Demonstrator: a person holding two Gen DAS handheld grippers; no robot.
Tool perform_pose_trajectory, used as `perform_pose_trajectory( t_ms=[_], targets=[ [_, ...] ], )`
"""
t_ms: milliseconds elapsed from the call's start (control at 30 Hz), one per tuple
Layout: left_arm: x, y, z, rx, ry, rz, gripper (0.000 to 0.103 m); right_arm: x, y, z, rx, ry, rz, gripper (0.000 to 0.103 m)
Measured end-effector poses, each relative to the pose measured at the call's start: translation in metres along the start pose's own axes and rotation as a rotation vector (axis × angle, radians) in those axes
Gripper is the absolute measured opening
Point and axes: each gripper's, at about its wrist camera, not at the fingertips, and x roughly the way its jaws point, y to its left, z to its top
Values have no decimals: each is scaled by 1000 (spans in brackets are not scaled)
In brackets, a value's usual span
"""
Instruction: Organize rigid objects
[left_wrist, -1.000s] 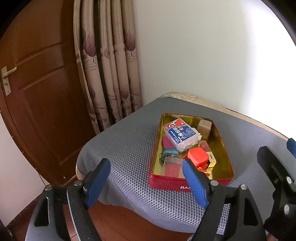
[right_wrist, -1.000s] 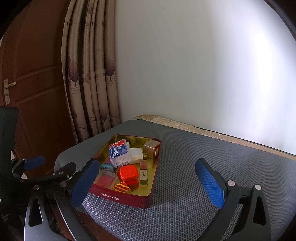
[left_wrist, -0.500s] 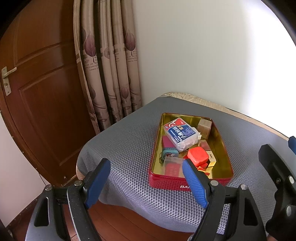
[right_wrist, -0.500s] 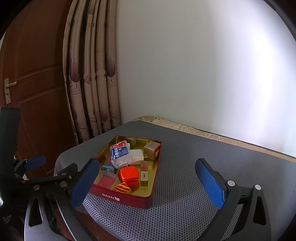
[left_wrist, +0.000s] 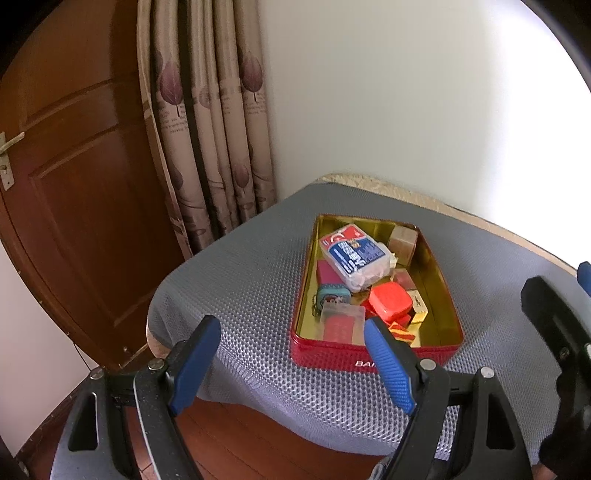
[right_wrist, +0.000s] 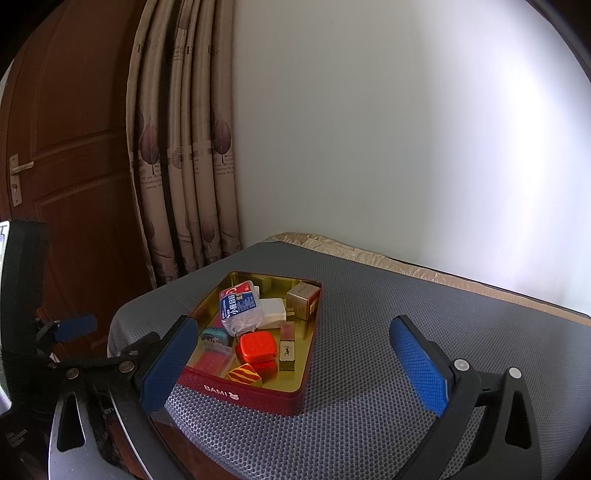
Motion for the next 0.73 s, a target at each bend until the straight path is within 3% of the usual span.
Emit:
perform_pose_trajectory(
  t_ms=[267,500,733],
  targets=[
    [3,-4,-3,18,3,-19,87,-1,0,0,-3,0,2,103],
    [6,9,-6,-51,-26,-11,87,-3,-2,0,-1,-4,4,103],
    [7,7,-5,-50,-13,-10,87,-8,-4,0,-2,-14,6,103]
  ],
)
